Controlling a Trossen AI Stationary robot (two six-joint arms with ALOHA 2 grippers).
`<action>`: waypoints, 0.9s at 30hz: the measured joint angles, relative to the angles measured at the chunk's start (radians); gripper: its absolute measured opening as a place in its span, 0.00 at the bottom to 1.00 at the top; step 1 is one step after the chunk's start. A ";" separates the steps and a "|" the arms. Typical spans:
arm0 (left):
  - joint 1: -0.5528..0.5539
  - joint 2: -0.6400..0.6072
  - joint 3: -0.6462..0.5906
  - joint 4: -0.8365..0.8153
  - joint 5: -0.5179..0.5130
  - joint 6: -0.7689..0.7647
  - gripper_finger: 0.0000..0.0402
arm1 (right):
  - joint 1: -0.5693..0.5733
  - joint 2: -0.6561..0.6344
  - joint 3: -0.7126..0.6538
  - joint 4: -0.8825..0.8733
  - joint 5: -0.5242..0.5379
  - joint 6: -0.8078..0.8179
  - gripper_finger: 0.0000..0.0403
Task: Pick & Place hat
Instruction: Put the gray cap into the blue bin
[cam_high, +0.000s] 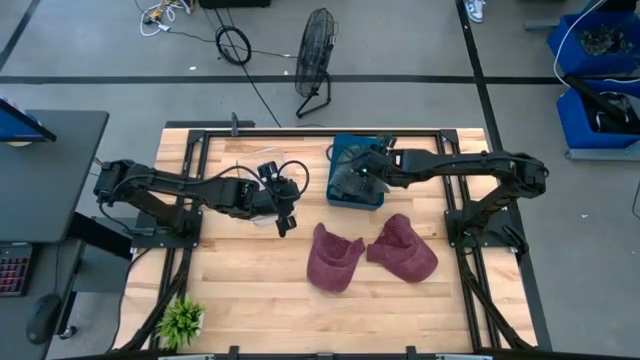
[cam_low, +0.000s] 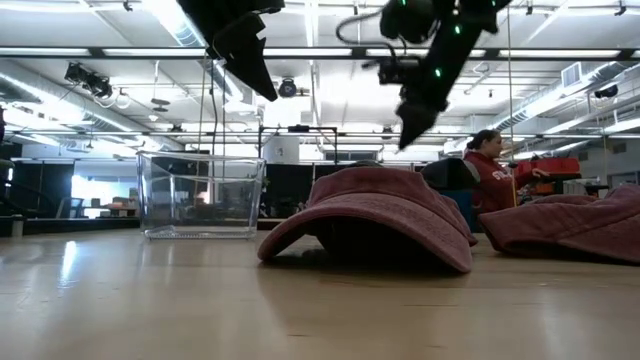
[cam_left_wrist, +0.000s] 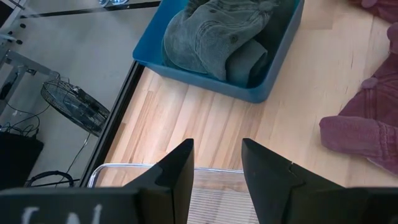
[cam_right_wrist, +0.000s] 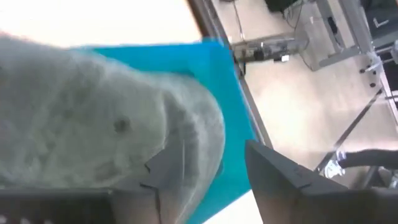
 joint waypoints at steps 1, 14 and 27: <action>0.000 0.000 0.000 0.000 0.000 0.000 0.34 | 0.003 0.000 0.018 -0.003 -0.002 0.010 0.44; 0.000 0.000 0.000 0.000 0.000 0.000 0.34 | -0.009 0.000 -0.212 0.228 -0.206 0.238 0.03; 0.000 0.000 0.000 0.020 0.000 0.000 0.34 | -0.072 -0.002 -0.497 0.479 -0.245 0.397 0.01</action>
